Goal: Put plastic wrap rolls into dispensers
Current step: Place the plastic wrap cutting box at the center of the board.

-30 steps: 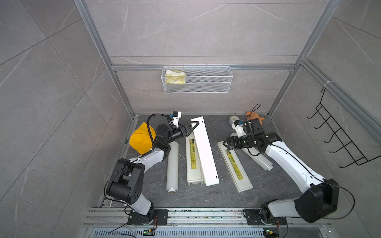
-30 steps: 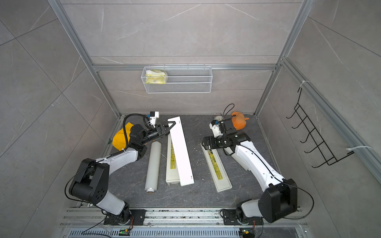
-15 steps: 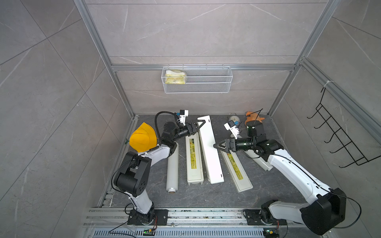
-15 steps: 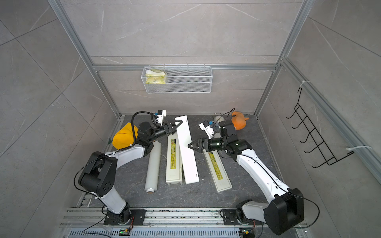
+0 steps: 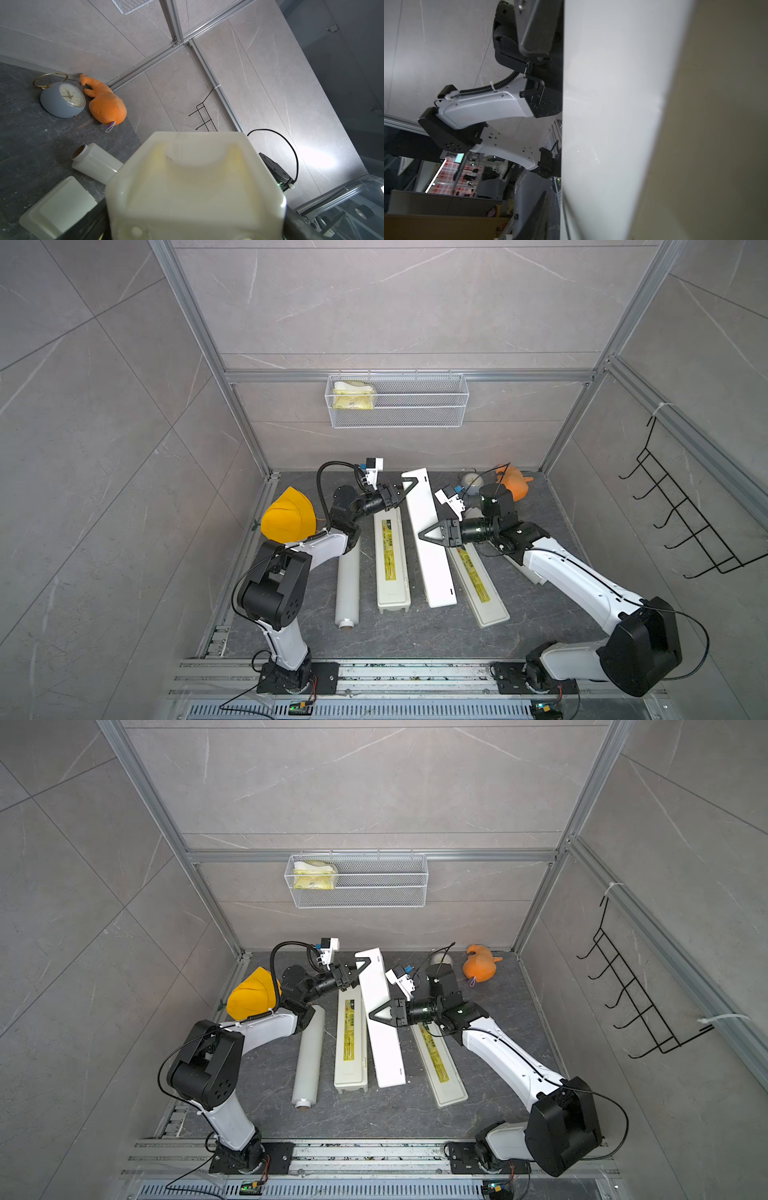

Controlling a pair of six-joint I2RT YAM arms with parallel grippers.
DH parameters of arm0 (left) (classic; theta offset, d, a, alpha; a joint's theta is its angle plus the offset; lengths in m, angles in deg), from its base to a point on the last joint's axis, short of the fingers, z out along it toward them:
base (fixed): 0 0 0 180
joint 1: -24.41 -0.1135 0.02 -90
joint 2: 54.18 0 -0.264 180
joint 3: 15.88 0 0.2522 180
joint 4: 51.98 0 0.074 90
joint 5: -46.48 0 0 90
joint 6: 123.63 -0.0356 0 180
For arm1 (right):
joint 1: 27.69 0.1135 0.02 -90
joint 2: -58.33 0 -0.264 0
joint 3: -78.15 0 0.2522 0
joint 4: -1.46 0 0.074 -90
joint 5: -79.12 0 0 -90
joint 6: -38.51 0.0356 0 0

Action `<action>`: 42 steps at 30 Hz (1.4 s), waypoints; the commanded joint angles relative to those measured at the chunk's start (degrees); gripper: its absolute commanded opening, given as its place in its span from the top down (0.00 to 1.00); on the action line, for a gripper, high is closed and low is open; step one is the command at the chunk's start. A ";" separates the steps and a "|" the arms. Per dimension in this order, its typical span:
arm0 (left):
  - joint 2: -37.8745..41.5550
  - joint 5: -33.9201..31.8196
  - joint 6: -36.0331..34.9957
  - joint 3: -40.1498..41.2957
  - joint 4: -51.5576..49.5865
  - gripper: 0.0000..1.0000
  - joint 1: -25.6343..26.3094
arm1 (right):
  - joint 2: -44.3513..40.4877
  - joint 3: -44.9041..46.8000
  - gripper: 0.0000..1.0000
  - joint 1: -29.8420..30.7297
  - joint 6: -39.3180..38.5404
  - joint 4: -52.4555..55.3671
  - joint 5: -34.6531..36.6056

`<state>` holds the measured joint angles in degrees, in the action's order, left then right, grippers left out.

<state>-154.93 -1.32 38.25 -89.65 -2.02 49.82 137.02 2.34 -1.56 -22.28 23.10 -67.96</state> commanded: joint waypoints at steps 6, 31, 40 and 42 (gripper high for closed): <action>1.20 6.16 5.50 -3.97 9.48 0.03 0.21 | -0.25 -0.06 1.00 -1.06 -0.71 0.16 -1.25; 16.14 -2.25 -15.09 -1.18 -27.57 0.00 -6.07 | 2.89 -5.87 1.00 3.10 -4.46 23.14 34.26; 29.24 -12.64 -28.61 6.59 -54.37 0.00 -6.57 | 15.95 -12.06 1.00 7.58 0.50 25.06 50.45; 30.79 -14.90 -30.76 7.15 -60.35 0.01 -7.06 | 18.36 -13.34 1.00 7.99 0.95 25.23 50.75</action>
<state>-127.17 -11.68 14.80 -82.83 -50.47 43.44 153.70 -7.36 5.79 -22.80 46.79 -23.15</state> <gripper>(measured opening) 0.995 0.045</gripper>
